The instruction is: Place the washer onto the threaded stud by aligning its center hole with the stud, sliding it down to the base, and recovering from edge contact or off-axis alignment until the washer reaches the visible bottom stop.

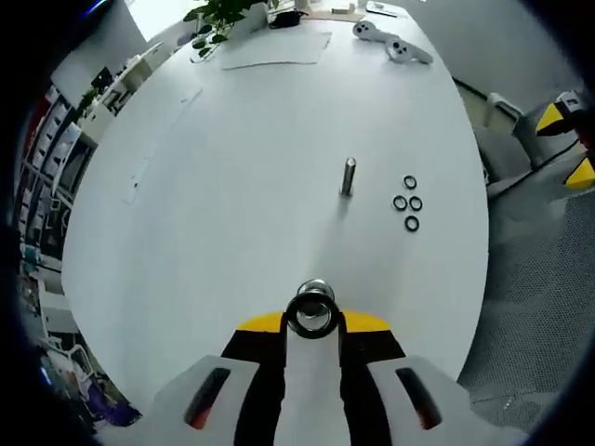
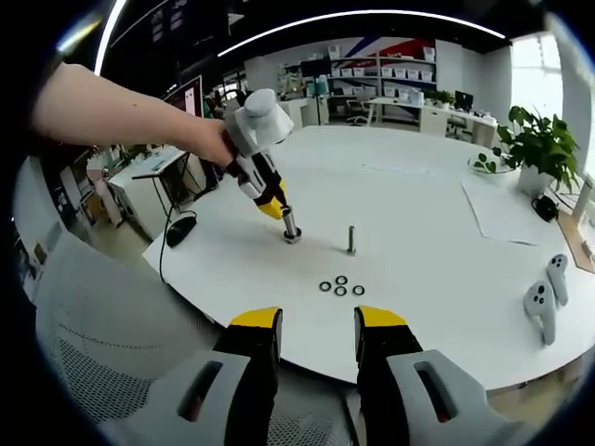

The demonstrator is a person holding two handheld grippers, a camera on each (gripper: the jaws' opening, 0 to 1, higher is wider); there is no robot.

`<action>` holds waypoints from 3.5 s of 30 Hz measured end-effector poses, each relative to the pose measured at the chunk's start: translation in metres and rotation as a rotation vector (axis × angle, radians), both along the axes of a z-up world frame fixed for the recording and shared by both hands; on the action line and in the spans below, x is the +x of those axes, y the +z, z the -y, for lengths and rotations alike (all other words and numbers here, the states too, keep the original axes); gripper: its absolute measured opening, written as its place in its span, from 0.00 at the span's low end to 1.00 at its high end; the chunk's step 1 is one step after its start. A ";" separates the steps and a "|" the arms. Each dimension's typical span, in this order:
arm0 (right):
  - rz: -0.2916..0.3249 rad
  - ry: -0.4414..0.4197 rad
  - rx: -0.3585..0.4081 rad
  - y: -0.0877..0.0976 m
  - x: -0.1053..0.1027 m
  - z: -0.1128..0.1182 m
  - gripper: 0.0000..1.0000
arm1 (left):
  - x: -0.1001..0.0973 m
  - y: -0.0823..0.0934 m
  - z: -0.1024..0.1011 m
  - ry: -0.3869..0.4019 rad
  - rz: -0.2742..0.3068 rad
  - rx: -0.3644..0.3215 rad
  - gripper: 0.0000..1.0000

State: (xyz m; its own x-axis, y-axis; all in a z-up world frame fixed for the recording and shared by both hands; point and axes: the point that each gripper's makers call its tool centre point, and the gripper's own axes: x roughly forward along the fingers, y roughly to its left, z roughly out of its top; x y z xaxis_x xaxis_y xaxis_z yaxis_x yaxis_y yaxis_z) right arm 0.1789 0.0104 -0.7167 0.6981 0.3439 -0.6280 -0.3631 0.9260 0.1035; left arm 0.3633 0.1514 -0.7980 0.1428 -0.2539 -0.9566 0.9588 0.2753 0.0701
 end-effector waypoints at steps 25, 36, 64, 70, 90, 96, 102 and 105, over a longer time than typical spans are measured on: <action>-0.001 -0.028 -0.005 0.000 0.001 0.005 0.34 | 0.003 -0.030 0.004 -0.016 -0.034 0.060 0.19; -0.004 -0.036 -0.004 -0.001 0.001 0.006 0.34 | 0.003 -0.047 0.004 0.015 -0.033 0.065 0.19; -0.014 0.003 -0.012 -0.002 -0.001 0.001 0.32 | -0.007 -0.018 -0.020 0.186 0.044 -0.034 0.32; -0.005 0.012 0.000 -0.001 -0.001 -0.001 0.33 | -0.017 -0.003 -0.028 0.257 0.065 -0.090 0.33; 0.001 0.028 0.014 0.001 -0.001 -0.007 0.33 | -0.075 0.062 -0.065 0.564 0.173 -0.397 0.35; -0.006 0.037 0.009 0.000 -0.002 -0.008 0.33 | -0.099 0.074 -0.088 0.590 0.203 -0.427 0.37; -0.017 0.034 0.003 -0.003 -0.003 -0.007 0.33 | -0.115 0.091 -0.106 0.661 0.221 -0.528 0.37; -0.020 0.018 0.003 -0.003 -0.003 -0.004 0.33 | -0.123 0.093 -0.112 0.659 0.213 -0.527 0.38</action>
